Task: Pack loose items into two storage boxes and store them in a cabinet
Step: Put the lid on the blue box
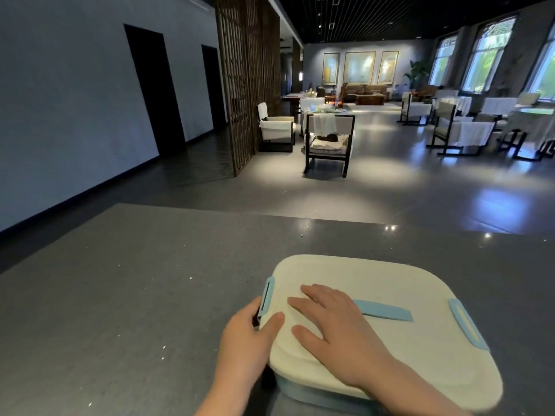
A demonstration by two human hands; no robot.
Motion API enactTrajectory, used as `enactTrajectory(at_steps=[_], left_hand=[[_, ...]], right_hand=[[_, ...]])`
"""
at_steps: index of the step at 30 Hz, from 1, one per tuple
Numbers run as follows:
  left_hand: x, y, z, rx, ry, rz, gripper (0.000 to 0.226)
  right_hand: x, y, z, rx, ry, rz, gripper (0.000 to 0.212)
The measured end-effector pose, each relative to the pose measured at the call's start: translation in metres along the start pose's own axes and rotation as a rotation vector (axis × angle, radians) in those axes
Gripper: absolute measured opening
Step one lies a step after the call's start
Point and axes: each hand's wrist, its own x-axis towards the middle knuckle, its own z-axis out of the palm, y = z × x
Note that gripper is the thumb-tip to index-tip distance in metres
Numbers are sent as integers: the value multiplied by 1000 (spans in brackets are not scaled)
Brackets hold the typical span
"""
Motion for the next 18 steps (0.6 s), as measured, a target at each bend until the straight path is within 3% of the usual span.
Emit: enactTrajectory(at_steps=[11,15,18], left_hand=[[6,1,-3,301,-20,114,30],[18,2,-2,274,-38,98,30],[28,5,9,314,-55,139,38]], right_hand=[[0,3,-1,60,81,-10,47],[-15,34,-11,64,237,96,34],[-44,81,-22,-44,364,286,41]])
